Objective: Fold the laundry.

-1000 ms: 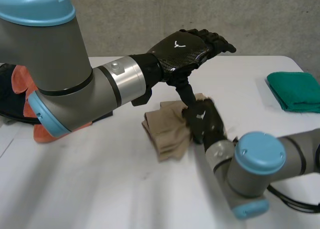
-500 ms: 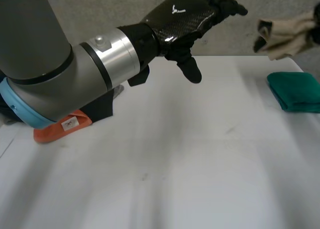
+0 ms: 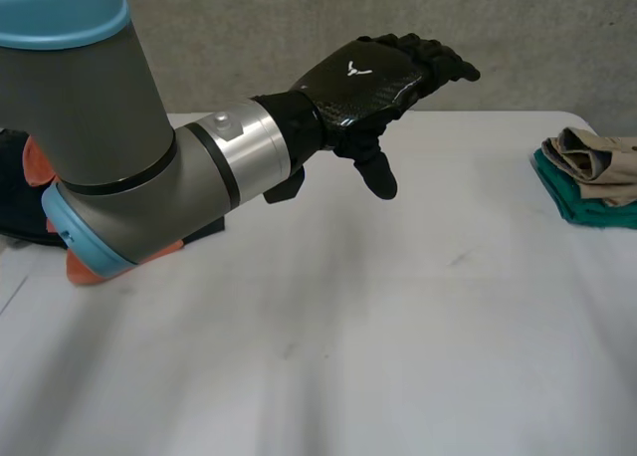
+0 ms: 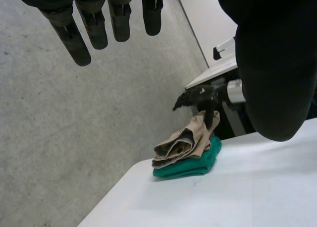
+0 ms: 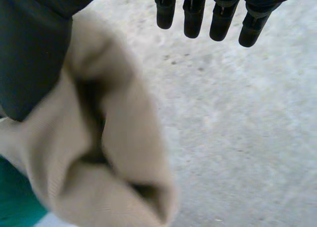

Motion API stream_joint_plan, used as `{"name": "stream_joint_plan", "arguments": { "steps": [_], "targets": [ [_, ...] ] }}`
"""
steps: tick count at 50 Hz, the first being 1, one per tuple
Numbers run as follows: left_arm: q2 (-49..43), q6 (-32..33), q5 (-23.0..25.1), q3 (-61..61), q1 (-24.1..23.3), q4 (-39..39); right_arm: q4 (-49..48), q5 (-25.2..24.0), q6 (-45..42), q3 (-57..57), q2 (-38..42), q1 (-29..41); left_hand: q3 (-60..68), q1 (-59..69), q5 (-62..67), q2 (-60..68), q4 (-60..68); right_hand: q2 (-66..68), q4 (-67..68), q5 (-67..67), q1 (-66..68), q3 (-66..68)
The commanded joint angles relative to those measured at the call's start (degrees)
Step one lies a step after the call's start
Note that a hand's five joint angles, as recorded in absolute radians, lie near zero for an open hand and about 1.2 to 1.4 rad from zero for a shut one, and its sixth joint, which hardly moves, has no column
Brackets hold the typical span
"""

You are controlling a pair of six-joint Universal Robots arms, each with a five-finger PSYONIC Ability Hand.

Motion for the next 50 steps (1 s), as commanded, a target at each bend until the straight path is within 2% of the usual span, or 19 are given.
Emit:
{"name": "stream_joint_plan", "arguments": {
  "steps": [1, 6, 7, 10, 11, 15, 18, 21, 22, 24, 26, 33, 37, 40, 43, 44, 45, 46, 50],
  "targets": [
    [1.55, 0.02, -0.26, -0.5, -1.46, 0.0, 11.19, 0.94, -2.18, 5.29, -14.01, -3.96, 1.18, 0.93, -1.15, -0.26, -0.05, -2.24, -1.95, -2.83, -2.96, -1.97],
    [2.25, -0.15, -1.04, 0.03, -1.55, 0.26, 21.49, 9.1, -11.93, 2.39, -19.11, -5.37, 1.18, 0.93, -1.15, -0.26, -0.05, -2.24, -1.95, -2.83, -2.96, -1.97],
    [2.43, -0.24, -1.57, 0.21, -1.46, 0.52, 21.06, 12.6, -15.86, 2.04, -21.38, -5.11, 1.18, 0.93, -1.15, -0.26, -0.05, -2.24, -1.95, -2.83, -2.96, -1.97],
    [3.39, -0.42, -6.04, 2.22, -0.94, 2.19, 17.21, 16.23, -19.41, 2.82, -23.86, -3.1, 1.18, 0.93, -1.15, -0.26, -0.05, -2.24, -1.95, -2.83, -2.96, -1.97],
    [3.65, -0.51, -7.54, 2.84, -0.85, 2.54, 13.19, 16.58, -19.68, 4.74, -24.99, 0.57, 1.18, 0.93, -1.15, -0.26, -0.05, -2.24, -1.95, -2.83, -2.96, -1.97],
    [4.01, -0.51, -19.03, 6.96, 2.12, 3.07, 1.48, 13.78, -19.07, 13.27, -30.53, 12.01, 1.18, 0.93, -1.15, -0.26, -0.05, -2.24, -1.95, -2.83, -2.96, -1.97],
    [4.18, 0.28, -23.62, 8.11, 5.73, 3.07, -6.68, 8.53, -19.07, 23.17, -36.75, 18.33, 1.35, 1.09, -0.99, -0.09, 0.11, -2.24, -1.95, -2.83, -2.96, -1.97],
    [3.92, 1.69, -27.84, 7.94, 13.37, 2.64, -11.36, 2.82, -19.33, 32.93, -41.16, 22.99, 1.35, 1.09, -0.99, -0.09, 0.11, -2.24, -1.95, -2.83, -2.96, -1.97],
    [3.49, 3.87, -29.07, 7.68, 16.78, 2.29, -11.55, 1.83, -19.16, 34.97, -41.79, 24.32, 1.52, 1.26, -0.82, 0.08, 0.28, -2.24, -1.95, -2.83, -2.96, -1.97],
    [2.61, 7.56, -29.96, 7.24, 19.71, 1.76, -11.03, 0.33, -19.15, 40.24, -42.93, 28.7, 2.19, 1.93, -0.15, 0.75, 0.95, -2.24, -1.95, -2.83, -2.96, -1.97],
    [-1.16, 15.11, -30.93, 6.54, 22.7, 1.49, -10.24, 0.68, -19.5, 42.98, -43.02, 31.79, 2.36, 2.11, 0.02, 0.92, 1.13, -2.24, -1.95, -2.83, -2.96, -1.97],
    [-18.1, 37.25, -32.51, 7.23, 29.28, 4.12, -5.23, 5.24, -19.77, 50.55, -41.44, 39.45, 1.69, 1.43, -0.65, 0.25, 0.45, -2.24, -1.95, -2.83, -2.96, -1.97],
    [-26.29, 42.81, -31.99, 8.46, 32.8, 8.07, -3.73, 7.53, -19.94, 53.1, -40.65, 39.54, 1.35, 1.1, -0.98, -0.09, 0.12, -2.24, -1.95, -2.83, -2.96, -1.97],
    [-29.12, 43.7, -31.81, 9.96, 34.04, 10.54, -3.81, 7.71, -19.95, 55.03, -40.21, 39.01, 1.68, 1.43, -0.65, 0.24, 0.45, -2.24, -1.95, -2.83, -2.96, -1.97],
    [-32.02, 43.88, -31.11, 11.81, 34.75, 13.79, -3.99, 7.71, -19.94, 56.26, -40.12, 39.01, 12.72, 12.47, 10.39, 11.28, 11.49, -2.24, -1.95, -2.83, -2.96, -1.97],
    [-32.81, 43.62, -30.58, 11.98, 34.92, 14.93, -3.99, 7.62, -20.03, 56.87, -40.21, 39.01, 42.1, 41.84, 39.76, 40.66, 40.86, -2.24, -1.95, -2.83, -2.96, -1.97],
    [-32.99, 43.35, -30.32, 11.9, 34.75, 15.55, -3.9, 7.71, -20.03, 57.05, -40.21, 39.01, 61.71, 61.45, 59.37, 60.27, 60.47, -2.24, -1.95, -2.83, -2.96, -1.97],
    [-32.99, 43.18, -30.05, 11.81, 34.66, 16.08, -3.9, 7.71, -20.03, 57.23, -40.21, 39.01, 69.54, 69.29, 67.21, 68.1, 68.31, -2.24, -1.95, -2.83, -2.96, -1.97],
    [-29.75, 41.42, -30.31, 9.97, 33.0, 17.58, -3.99, 7.8, -19.94, 57.93, -40.21, 38.92, 69.62, 69.37, 67.29, 68.18, 68.39, -2.24, -1.95, -2.83, -2.96, -1.97]
  ]
}}
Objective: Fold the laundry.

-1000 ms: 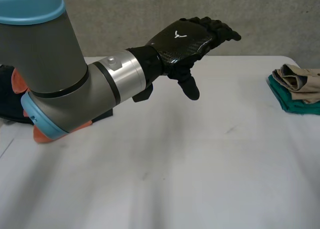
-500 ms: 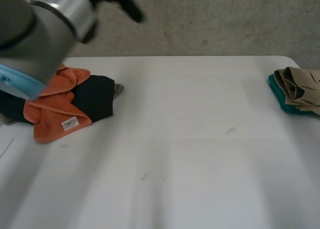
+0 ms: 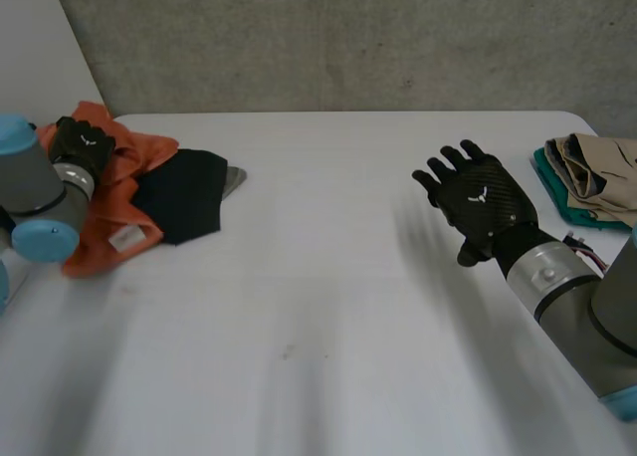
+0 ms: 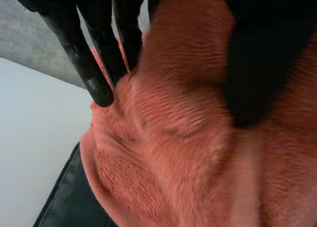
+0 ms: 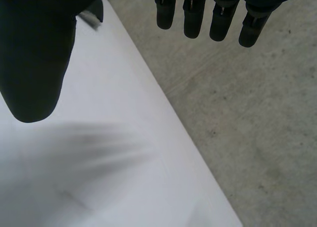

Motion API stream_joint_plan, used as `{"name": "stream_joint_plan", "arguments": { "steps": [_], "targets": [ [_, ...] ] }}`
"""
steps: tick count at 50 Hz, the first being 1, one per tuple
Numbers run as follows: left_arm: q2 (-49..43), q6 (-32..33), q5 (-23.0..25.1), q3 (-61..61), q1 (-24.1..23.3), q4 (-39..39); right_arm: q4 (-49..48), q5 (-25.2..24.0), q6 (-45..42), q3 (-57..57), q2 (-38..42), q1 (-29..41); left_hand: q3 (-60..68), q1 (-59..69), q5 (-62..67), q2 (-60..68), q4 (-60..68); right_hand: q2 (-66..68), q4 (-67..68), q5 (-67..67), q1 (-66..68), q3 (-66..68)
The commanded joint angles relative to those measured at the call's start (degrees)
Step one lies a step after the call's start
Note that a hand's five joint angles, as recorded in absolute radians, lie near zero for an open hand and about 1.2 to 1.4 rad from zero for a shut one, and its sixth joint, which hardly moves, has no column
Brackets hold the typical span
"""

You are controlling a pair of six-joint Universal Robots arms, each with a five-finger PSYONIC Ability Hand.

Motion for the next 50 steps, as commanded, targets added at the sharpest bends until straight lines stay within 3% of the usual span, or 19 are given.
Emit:
{"name": "stream_joint_plan", "arguments": {
  "steps": [1, 5, 9, 10, 16, 21, 28, 29, 31, 32, 39, 44, 50],
  "targets": [
    [4.32, -3.66, 0.64, -2.11, -2.56, 3.42, -0.33, -0.13, -0.01, 1.41, -0.08, -0.42, 24.86, 24.81, 30.43, 23.19, 24.03, -2.24, -1.94, -2.82, -2.96, -1.97],
    [15.12, -8.75, 1.25, -8.0, -6.61, 5.26, -0.41, 0.22, 0.07, 1.41, -0.69, -0.59, 24.86, 24.81, 30.43, 23.19, 24.03, -2.24, -1.94, -2.82, -2.96, -1.97],
    [26.02, -17.71, 1.25, -12.48, -10.82, 6.76, -0.5, 0.57, 0.25, 1.23, -1.74, -1.38, 24.86, 24.81, 30.43, 23.19, 24.03, -2.24, -1.94, -2.82, -2.96, -1.97],
    [30.13, -22.52, 1.34, -13.88, -13.27, 6.67, -0.42, 0.66, 0.42, 1.23, -2.62, -1.73, 24.86, 24.81, 30.43, 23.19, 24.03, -2.24, -1.94, -2.82, -2.96, -1.97],
    [39.57, -36.35, 5.38, -18.81, -22.16, 5.71, -0.06, 1.97, 1.13, 1.14, -5.26, -3.23, 24.86, 24.81, 30.43, 23.19, 24.03, -2.24, -1.94, -2.82, -2.96, -1.97],
    [40.02, -38.82, 7.93, -24.09, -29.01, 1.05, 0.03, 4.96, 2.0, 1.14, -7.63, -4.11, 24.86, 24.81, 30.43, 23.19, 24.03, -2.24, -1.94, -2.82, -2.96, -1.97],
    [26.59, -39.09, 8.01, -25.32, -42.02, -8.97, 0.55, 7.16, 6.31, 0.44, -8.25, -6.31, 24.86, 24.81, 30.43, 23.19, 24.03, -2.24, -1.94, -2.82, -2.96, -1.97],
    [23.96, -38.57, 8.02, -25.41, -44.03, -10.37, 1.16, 7.16, 7.01, 0.27, -8.25, -6.74, 17.05, 17.01, 22.63, 15.38, 16.22, -2.24, -1.94, -2.82, -2.96, -1.97],
    [22.53, -38.39, 7.49, -24.97, -44.84, -10.99, 1.78, 7.16, 7.37, 0.09, -8.25, -7.01, -17.68, -17.72, -12.1, -19.35, -18.5, -2.24, -1.94, -2.82, -2.96, -1.97],
    [22.27, -38.3, 7.32, -24.71, -44.85, -11.17, 2.48, 7.16, 7.37, -0.26, -8.16, -7.19, -28.0, -28.05, -22.43, -29.67, -28.83, -2.24, -1.94, -2.82, -2.96, -1.97],
    [22.96, -38.12, 2.93, -23.3, -41.86, -11.7, 6.44, 6.55, 7.46, -1.49, -7.63, -7.89, -40.04, -40.09, -34.47, -41.71, -40.87, -2.24, -1.94, -2.82, -2.96, -1.97],
    [29.98, -38.3, -2.08, -26.28, -37.56, -11.7, 10.29, 6.37, 7.11, -3.42, -7.72, -7.36, -40.22, -40.26, -34.64, -41.89, -41.05, -2.24, -1.94, -2.82, -2.96, -1.97],
    [36.49, -38.21, -3.14, -34.45, -35.71, -10.73, 19.87, 2.69, 5.44, -7.38, -7.72, -7.01, -39.55, -39.59, -33.97, -41.22, -40.38, -2.24, -1.94, -2.82, -2.96, -1.97]
  ]
}}
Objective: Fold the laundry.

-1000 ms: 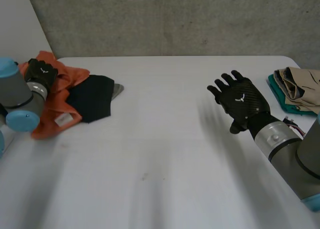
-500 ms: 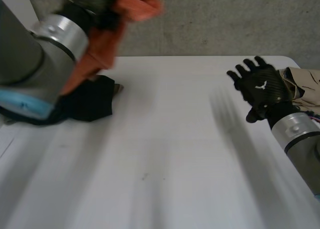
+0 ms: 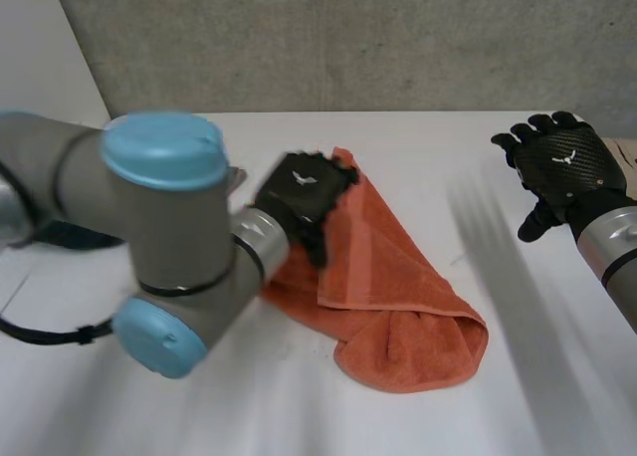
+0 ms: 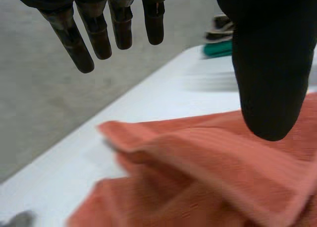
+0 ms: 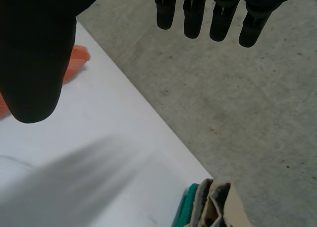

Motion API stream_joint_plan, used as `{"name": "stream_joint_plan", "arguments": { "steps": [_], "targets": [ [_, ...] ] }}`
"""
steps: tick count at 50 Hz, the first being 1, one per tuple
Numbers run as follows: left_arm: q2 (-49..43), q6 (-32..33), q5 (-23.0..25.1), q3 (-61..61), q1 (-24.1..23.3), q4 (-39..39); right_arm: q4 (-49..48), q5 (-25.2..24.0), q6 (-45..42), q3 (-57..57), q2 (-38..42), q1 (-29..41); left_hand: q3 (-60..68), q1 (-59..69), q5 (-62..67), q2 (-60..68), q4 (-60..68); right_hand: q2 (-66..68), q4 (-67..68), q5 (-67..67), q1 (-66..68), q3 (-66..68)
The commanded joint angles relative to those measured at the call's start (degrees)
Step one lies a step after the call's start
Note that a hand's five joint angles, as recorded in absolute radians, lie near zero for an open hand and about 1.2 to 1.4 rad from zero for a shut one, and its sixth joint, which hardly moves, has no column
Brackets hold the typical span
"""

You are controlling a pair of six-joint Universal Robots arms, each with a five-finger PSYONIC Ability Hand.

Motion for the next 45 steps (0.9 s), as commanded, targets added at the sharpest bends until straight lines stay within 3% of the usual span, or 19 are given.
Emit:
{"name": "stream_joint_plan", "arguments": {
  "steps": [1, 6, 11, 17, 22, 25, 28, 29, 32, 33, 35, 44, 45],
  "targets": [
    [7.93, -0.02, -1.75, -8.89, 2.95, 0.99, 11.16, -4.86, -2.39, -4.59, -0.04, 0.58, -0.06, -0.4, 0.55, -0.4, -0.02, -2.24, -1.94, -2.82, -2.96, -1.97],
    [9.17, -0.02, -1.66, -16.62, 4.97, 2.12, 21.63, -14.09, -8.54, -8.46, 2.76, 0.4, 0.28, -0.07, 0.89, -0.06, 0.32, -2.24, -1.94, -2.82, -2.96, -1.97],
    [7.33, 0.24, -1.57, -20.5, 7.08, 8.27, 25.68, -14.98, -10.57, -10.83, 8.21, 3.64, 0.62, 0.27, 1.23, 0.28, 0.66, 0.37, 0.66, -0.22, -0.36, 0.64],
    [2.23, 3.75, -0.78, -21.47, 10.42, 15.13, 20.34, -8.23, -9.0, -12.59, 14.36, 15.24, 0.28, -0.07, 0.89, -0.06, 0.32, 5.92, 6.21, 5.33, 5.2, 6.19],
    [-2.95, 8.41, 1.68, -19.28, 10.77, 16.72, 12.07, -2.25, -7.32, -14.17, 21.22, 19.38, 0.28, -0.07, 0.89, -0.06, 0.32, 6.25, 6.55, 5.67, 5.53, 6.52],
    [-6.2, 11.4, 2.74, -16.64, 11.04, 16.46, 8.99, 1.53, -6.8, -17.07, 25.62, 21.23, 0.78, 0.44, 1.4, 0.45, 0.83, 15.97, 16.26, 15.38, 15.25, 16.24],
    [-8.23, 12.9, 2.65, -14.35, 11.48, 16.37, 7.93, 4.18, -5.65, -20.32, 26.85, 22.02, 11.5, 11.15, 12.11, 11.16, 11.54, 48.03, 48.33, 47.44, 47.31, 48.3],
    [-8.49, 12.9, 2.65, -13.83, 11.48, 16.37, 7.84, 4.53, -5.13, -21.11, 26.77, 22.11, 17.55, 17.2, 18.16, 17.21, 17.59, 65.79, 66.09, 65.21, 65.07, 66.06],
    [-8.67, 12.99, 2.39, -12.68, 11.39, 16.46, 7.32, 5.5, -3.55, -22.7, 26.59, 22.2, 41.58, 41.23, 42.19, 41.24, 41.62, 67.76, 68.06, 67.18, 67.04, 68.03],
    [-8.5, 13.07, 2.39, -12.42, 11.21, 16.98, 6.45, 5.58, -2.76, -22.87, 26.42, 22.03, 55.98, 55.63, 56.59, 55.64, 56.02, 67.76, 68.06, 67.18, 67.04, 68.03],
    [-7.8, 12.99, 2.3, -12.07, 11.21, 17.42, 4.95, 5.67, -1.79, -22.61, 25.63, 21.85, 63.33, 62.98, 63.94, 62.99, 63.37, 67.76, 68.06, 67.18, 67.04, 68.03],
    [-1.39, 12.46, 0.37, -10.04, 11.21, 20.59, 2.13, 6.99, 6.29, -19.45, 14.91, 21.15, 64.18, 63.83, 64.79, 63.84, 64.22, 67.76, 68.06, 67.18, 67.04, 68.03],
    [-0.85, 12.46, 0.28, -10.13, 11.13, 20.59, 2.3, 6.99, 6.65, -19.27, 14.55, 21.06, 64.18, 63.83, 64.79, 63.84, 64.22, 61.83, 62.12, 61.24, 61.1, 62.1]
  ]
}}
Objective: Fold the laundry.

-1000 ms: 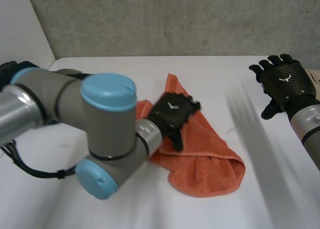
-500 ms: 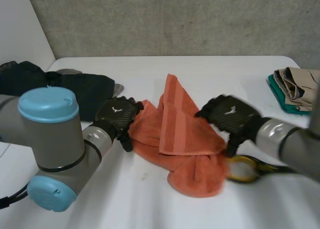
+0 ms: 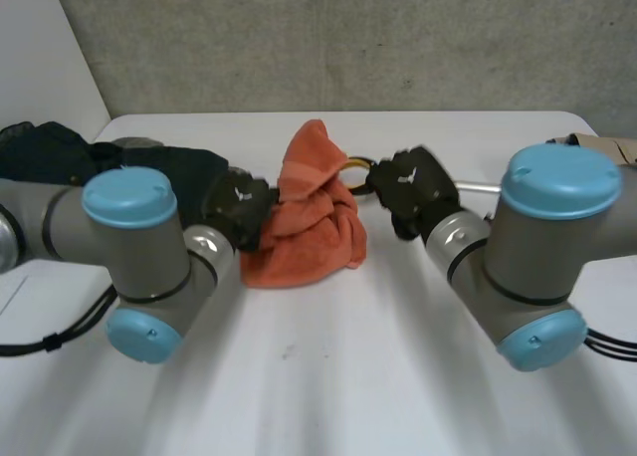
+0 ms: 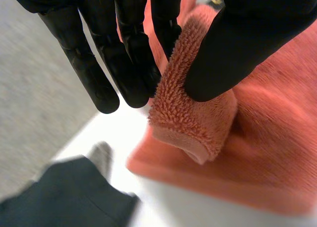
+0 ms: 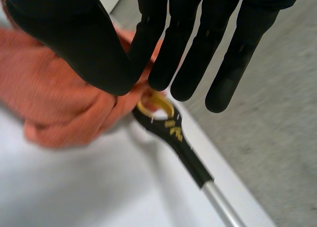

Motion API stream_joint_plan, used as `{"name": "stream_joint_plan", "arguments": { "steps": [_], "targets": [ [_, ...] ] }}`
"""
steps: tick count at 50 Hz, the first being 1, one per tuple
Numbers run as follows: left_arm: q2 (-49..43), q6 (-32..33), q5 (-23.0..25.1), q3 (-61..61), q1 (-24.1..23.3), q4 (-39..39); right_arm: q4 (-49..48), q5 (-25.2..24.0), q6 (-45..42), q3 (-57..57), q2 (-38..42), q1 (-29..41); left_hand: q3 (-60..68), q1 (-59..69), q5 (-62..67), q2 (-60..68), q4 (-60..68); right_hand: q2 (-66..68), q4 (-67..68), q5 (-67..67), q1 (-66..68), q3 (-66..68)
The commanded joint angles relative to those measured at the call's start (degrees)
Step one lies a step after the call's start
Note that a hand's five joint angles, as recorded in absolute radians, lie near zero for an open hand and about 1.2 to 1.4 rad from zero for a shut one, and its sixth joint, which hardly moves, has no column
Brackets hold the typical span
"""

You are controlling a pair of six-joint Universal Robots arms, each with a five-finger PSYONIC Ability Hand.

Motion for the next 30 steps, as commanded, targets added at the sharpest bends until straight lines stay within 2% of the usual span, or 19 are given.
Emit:
{"name": "stream_joint_plan", "arguments": {
  "steps": [1, 2, 5, 12, 16, 19, 23, 24, 25, 28, 30],
  "targets": [
    [5.08, -0.43, -1.64, 0.13, -0.05, 1.83, -0.52, 0.33, 5.17, 2.64, -7.05, -0.78, 11.91, 16.43, 12.16, 11.54, 11.42, -1.48, -2.48, -1.11, 0.93, -1.93],
    [5.95, -0.52, -1.81, -0.31, -0.14, 1.74, -0.17, 0.33, 5.09, 3.34, -8.01, -1.3, 11.91, 16.43, 12.16, 11.54, 11.42, -26.04, -27.04, -25.67, -23.63, -26.49],
    [7.1, -0.52, -1.82, -1.37, -0.32, 1.65, 1.14, 0.33, 4.82, 4.39, -8.81, -2.62, 11.91, 16.43, 12.16, 11.54, 11.42, -52.61, -53.6, -52.23, -50.19, -53.05],
    [9.12, -0.78, -1.99, -5.41, -0.14, 0.95, 4.4, 0.16, 4.82, 2.99, -8.81, -4.65, 11.91, 16.43, 12.16, 11.54, 11.42, -57.49, -58.49, -57.12, -55.08, -57.94],
    [15.7, -2.01, -1.64, -8.83, -0.84, 0.77, 4.84, -0.46, 4.73, -0.43, -7.85, -4.56, 11.91, 16.43, 12.16, 11.54, 11.42, -57.49, -58.49, -57.12, -55.08, -57.94],
    [21.06, -3.68, -1.38, -10.33, -2.07, 0.77, 6.24, -2.12, 4.3, -5.52, -4.08, -4.21, 11.91, 16.43, 12.16, 11.54, 11.42, -57.49, -58.49, -57.12, -55.08, -57.94],
    [27.39, -5.44, -1.2, -11.82, -4.27, 0.69, 10.2, -9.58, 2.28, -15.18, 3.56, -3.86, 11.91, 16.43, 12.16, 11.54, 11.42, -57.49, -58.49, -57.12, -55.08, -57.94],
    [28.19, -5.53, -1.11, -12.18, -4.53, 0.69, 11.77, -13.69, 1.75, -19.55, 7.5, -3.77, 11.91, 16.43, 12.16, 11.54, 11.42, -57.49, -58.49, -57.12, -55.08, -57.94],
    [29.15, -5.53, -1.11, -12.88, -5.23, 0.69, 12.57, -15.38, 1.66, -21.77, 9.45, -3.68, 11.91, 16.43, 12.16, 11.54, 11.42, -57.49, -58.49, -57.12, -55.08, -57.94],
    [30.48, -5.44, -1.11, -14.63, -6.64, 0.69, 14.15, -19.78, 1.57, -28.97, 16.12, -3.25, 11.91, 16.43, 12.16, 11.54, 11.42, -57.49, -58.49, -57.12, -55.08, -57.94],
    [30.57, -5.35, -1.11, -15.52, -7.43, 0.6, 14.25, -20.41, 1.48, -32.06, 19.39, -2.89, 11.91, 16.43, 12.16, 11.54, 11.42, -57.49, -58.49, -57.12, -55.08, -57.94]
  ]
}}
